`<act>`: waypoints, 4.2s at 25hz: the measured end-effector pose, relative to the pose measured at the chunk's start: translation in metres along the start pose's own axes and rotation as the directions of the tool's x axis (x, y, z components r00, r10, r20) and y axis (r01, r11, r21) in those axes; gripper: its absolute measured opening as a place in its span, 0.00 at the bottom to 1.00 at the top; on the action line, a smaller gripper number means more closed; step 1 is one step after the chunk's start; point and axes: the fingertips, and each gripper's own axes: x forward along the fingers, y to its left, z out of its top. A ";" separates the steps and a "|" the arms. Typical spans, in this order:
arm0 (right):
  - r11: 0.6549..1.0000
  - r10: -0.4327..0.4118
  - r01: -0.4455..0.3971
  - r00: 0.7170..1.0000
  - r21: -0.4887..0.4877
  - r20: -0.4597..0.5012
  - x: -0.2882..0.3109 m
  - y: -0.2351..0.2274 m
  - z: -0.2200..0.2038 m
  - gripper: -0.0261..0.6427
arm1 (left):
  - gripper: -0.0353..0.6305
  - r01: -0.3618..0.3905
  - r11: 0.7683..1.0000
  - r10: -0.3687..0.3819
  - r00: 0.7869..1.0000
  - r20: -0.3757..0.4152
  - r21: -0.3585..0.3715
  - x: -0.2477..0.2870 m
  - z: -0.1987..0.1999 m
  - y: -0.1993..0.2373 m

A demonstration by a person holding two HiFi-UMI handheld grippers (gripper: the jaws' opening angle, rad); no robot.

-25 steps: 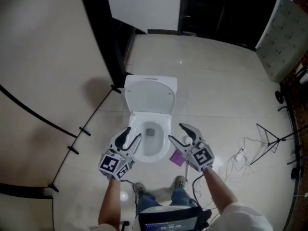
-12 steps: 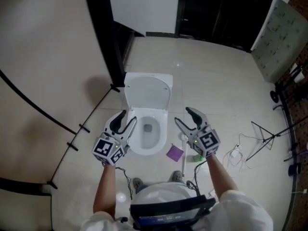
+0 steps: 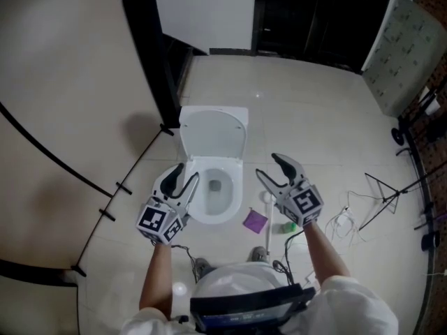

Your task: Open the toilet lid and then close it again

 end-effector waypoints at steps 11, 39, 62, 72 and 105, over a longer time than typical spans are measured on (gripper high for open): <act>1.000 0.027 -0.027 0.999 0.009 0.030 -0.008 0.000 0.005 0.41 | 0.34 -0.006 1.000 0.005 1.000 0.010 0.021 -0.002 0.018 -0.008; 0.973 -0.021 0.040 0.996 0.226 -0.084 0.001 -0.087 -0.078 0.41 | 0.34 0.714 0.573 -0.094 0.546 -0.833 0.403 0.297 -0.166 0.167; 0.952 0.114 -0.079 0.988 0.296 -0.102 -0.006 -0.070 -0.128 0.41 | 0.12 0.801 0.511 0.011 0.357 -0.934 0.312 0.148 -0.257 0.093; 0.882 0.390 -0.308 0.901 0.355 -0.187 -0.029 0.008 -0.247 0.41 | 0.14 0.555 0.572 0.295 0.548 -0.783 0.603 -0.003 -0.379 -0.005; 0.922 0.379 -0.344 0.896 0.176 -0.233 -0.041 0.146 -0.287 0.41 | 0.22 0.056 0.974 0.068 0.852 -0.520 0.219 -0.063 -0.396 -0.074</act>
